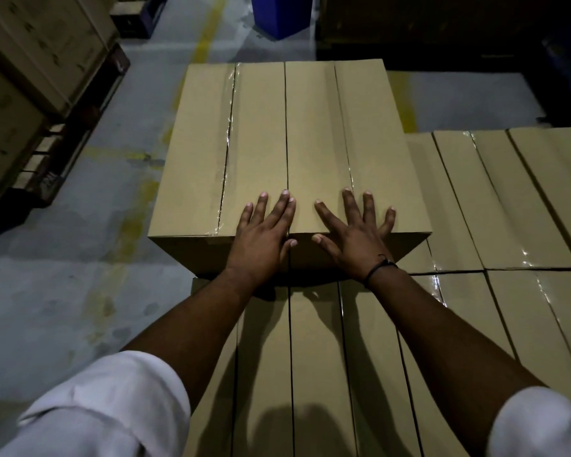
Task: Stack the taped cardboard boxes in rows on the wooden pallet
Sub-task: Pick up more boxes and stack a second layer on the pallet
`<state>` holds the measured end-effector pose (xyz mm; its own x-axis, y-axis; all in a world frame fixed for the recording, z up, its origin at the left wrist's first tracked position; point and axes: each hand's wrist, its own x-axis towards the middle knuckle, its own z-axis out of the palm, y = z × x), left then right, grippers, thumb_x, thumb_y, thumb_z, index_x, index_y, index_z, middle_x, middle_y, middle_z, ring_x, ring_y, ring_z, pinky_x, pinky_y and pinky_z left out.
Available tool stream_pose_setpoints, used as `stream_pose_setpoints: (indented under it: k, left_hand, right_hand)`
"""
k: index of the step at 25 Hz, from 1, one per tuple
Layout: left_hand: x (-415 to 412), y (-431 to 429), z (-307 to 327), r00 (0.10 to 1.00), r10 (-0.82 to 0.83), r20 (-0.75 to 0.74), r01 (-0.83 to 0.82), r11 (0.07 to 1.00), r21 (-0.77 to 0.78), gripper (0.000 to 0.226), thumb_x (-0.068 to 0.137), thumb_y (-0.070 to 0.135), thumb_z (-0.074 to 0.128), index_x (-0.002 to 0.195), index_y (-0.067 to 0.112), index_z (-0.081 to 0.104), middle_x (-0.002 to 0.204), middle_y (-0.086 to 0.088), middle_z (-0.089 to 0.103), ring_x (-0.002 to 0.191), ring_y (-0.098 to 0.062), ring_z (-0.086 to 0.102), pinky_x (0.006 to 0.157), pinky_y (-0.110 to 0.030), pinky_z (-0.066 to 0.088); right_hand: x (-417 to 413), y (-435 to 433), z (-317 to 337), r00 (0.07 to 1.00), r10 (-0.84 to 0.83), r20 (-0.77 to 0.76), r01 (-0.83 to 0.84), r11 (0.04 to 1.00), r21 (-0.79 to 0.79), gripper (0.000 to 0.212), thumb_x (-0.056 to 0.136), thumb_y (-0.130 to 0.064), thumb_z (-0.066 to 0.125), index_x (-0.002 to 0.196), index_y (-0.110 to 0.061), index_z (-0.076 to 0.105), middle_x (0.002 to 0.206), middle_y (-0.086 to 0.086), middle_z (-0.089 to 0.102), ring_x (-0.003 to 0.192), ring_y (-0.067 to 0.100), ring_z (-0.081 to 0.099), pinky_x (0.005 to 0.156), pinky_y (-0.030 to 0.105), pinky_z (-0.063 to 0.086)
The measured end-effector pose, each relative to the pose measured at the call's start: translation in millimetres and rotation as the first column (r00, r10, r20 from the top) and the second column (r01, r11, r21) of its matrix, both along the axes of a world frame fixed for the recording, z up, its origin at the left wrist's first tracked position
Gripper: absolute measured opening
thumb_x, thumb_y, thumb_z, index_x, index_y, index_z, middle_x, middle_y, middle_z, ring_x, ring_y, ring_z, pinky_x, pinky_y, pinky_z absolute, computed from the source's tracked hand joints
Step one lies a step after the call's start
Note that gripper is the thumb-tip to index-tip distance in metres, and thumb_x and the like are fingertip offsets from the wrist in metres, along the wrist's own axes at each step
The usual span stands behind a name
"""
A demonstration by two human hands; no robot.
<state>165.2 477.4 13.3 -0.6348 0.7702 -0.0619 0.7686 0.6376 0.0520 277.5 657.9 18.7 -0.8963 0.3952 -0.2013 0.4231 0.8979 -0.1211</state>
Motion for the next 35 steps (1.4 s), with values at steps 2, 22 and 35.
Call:
stream_pose_setpoints:
  k: [2, 22, 35]
  left_hand:
    - [-0.1, 0.6, -0.4, 1.000, -0.003, 0.001, 0.003, 1.000, 0.002, 0.077, 0.106, 0.052, 0.036, 0.163, 0.026, -0.009, 0.170, 0.004, -0.018, 0.157, -0.029, -0.013, 0.128, -0.047, -0.002]
    - [-0.8, -0.9, -1.8, 0.999, 0.005, 0.036, -0.007, 0.999, 0.040, 0.077, 0.104, 0.048, 0.046, 0.165, 0.026, 0.004, 0.172, 0.004, -0.005, 0.158, -0.028, -0.006, 0.128, -0.047, 0.001]
    - [93.8, -97.1, 181.6, 0.996, 0.087, -0.005, -0.087, 0.995, -0.055, 0.074, 0.104, 0.051, 0.046, 0.164, 0.025, 0.011, 0.171, -0.014, -0.010, 0.157, -0.037, -0.011, 0.126, -0.056, -0.002]
  right_hand:
    - [1.4, 1.0, 0.7, 1.000, -0.002, -0.003, 0.002, 1.000, -0.017, 0.065, 0.100, -0.070, 0.028, 0.156, -0.059, -0.004, 0.170, 0.002, -0.019, 0.153, 0.037, -0.024, 0.115, 0.070, -0.016]
    - [40.9, 53.8, 3.1, 0.982, -0.183, 0.040, 0.187, 0.977, -0.106, 0.091, 0.083, -0.091, 0.031, 0.158, -0.054, -0.007, 0.167, 0.006, -0.030, 0.151, 0.037, -0.030, 0.116, 0.072, -0.003]
    - [110.7, -117.3, 176.2, 0.998, -0.051, -0.036, 0.045, 0.989, -0.144, 0.090, 0.093, -0.078, 0.036, 0.163, -0.038, -0.004, 0.171, 0.008, -0.016, 0.155, 0.034, -0.021, 0.121, 0.063, -0.011]
